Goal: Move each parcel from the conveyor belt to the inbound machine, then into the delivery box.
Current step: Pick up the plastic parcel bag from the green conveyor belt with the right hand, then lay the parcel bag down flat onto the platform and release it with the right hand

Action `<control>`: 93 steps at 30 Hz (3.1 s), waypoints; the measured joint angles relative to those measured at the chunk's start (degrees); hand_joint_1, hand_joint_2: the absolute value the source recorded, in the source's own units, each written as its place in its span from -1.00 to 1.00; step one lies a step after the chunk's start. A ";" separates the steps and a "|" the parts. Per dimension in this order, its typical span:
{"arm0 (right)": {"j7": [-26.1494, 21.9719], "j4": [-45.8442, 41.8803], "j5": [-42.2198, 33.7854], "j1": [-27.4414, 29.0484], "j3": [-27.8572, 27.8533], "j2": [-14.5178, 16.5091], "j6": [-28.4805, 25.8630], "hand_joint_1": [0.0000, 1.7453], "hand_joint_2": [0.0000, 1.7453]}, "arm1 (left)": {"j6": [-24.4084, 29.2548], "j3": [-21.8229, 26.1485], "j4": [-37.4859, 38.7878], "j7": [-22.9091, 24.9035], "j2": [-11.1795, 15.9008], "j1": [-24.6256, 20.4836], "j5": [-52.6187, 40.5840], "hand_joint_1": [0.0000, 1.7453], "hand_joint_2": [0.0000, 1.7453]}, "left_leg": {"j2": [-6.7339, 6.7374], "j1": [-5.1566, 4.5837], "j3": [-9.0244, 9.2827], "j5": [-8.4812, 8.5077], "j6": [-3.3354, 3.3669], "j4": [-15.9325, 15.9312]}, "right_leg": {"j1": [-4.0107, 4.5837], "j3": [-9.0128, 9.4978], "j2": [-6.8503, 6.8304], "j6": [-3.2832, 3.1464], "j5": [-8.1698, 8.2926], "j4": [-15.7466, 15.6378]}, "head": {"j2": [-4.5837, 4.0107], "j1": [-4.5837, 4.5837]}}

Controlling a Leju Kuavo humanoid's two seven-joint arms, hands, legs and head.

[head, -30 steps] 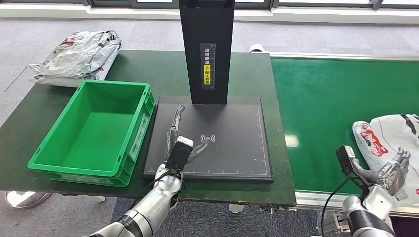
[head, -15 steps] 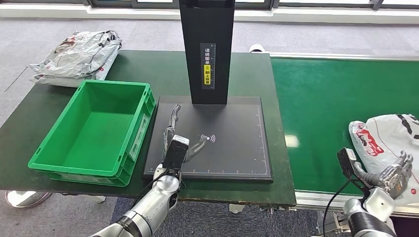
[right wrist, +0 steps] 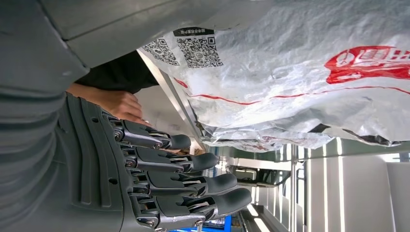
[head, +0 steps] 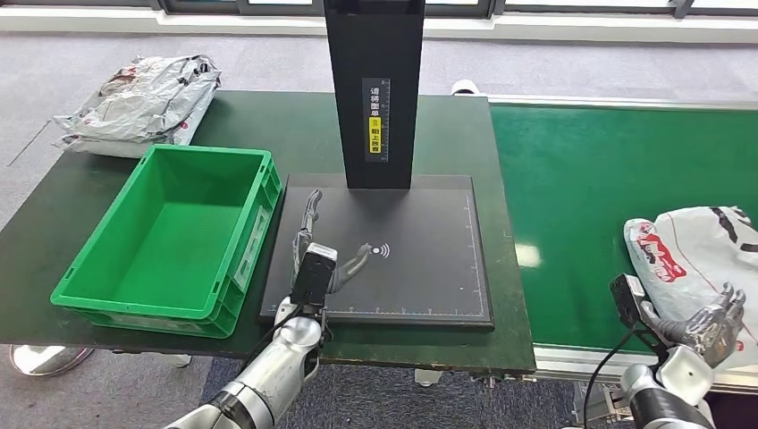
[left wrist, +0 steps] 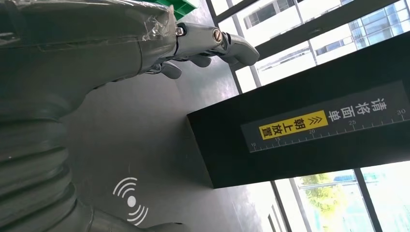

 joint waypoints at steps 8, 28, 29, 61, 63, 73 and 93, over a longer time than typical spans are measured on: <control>1.30 0.96 0.09 0.03 0.00 0.00 2.54 -1.00 1.00 | 0.03 0.51 -0.62 0.00 0.00 0.62 -0.16 -1.00 1.00 | -0.01 0.00 0.00 0.00 0.00 0.00 | 0.00 0.00 0.00 0.00 0.00 0.00 | 0.01 0.00; 4.59 1.28 -1.85 -0.09 0.05 -2.37 21.08 0.58 1.00 | -0.14 1.64 -0.68 0.00 0.26 0.76 -0.22 -1.00 1.00 | -0.05 0.00 -0.02 0.00 0.00 0.00 | -0.01 0.01 -0.04 0.00 0.00 0.00 | 0.01 0.00; 5.01 1.28 -1.57 -0.09 0.13 -2.57 21.52 1.00 1.00 | -0.14 1.66 -0.68 0.00 0.26 0.76 -0.22 -1.00 1.00 | -0.06 0.00 -0.02 0.00 0.00 0.00 | -0.01 0.01 -0.05 0.01 0.00 0.00 | 0.01 0.00; -15.27 -14.05 -23.83 -3.29 9.64 4.57 5.29 1.00 1.00 | 1.11 5.45 -3.52 0.00 0.43 2.71 -1.28 -1.00 1.00 | -0.14 0.02 -0.07 0.11 -0.03 -0.02 | 0.05 0.01 -0.12 -0.02 0.02 0.03 | -0.01 0.00; -16.69 -15.76 -25.92 -3.24 10.68 5.25 5.11 1.00 1.00 | 1.94 5.55 -3.55 0.00 0.53 2.72 -2.04 -1.00 1.00 | -0.20 0.02 -0.10 0.12 -0.02 -0.02 | 0.02 0.02 -0.18 -0.02 0.01 0.03 | -0.01 0.00; -18.76 -34.53 -31.52 1.82 30.97 14.53 7.72 1.00 1.00 | 5.92 5.56 -6.32 0.46 1.37 2.58 -7.14 -1.00 1.00 | 0.02 0.10 -0.04 0.11 -0.09 -0.07 | 0.18 -0.08 0.04 -0.07 -0.01 0.04 | 0.00 0.00; -16.14 -33.45 -51.09 0.23 62.44 22.13 37.43 -1.00 1.00 | 1.36 5.56 -8.13 0.39 2.86 2.24 -4.43 -1.00 1.00 | -0.07 0.20 -0.06 0.14 -0.17 -0.13 | 0.15 -0.09 -0.03 -0.11 -0.02 0.04 | 0.01 0.00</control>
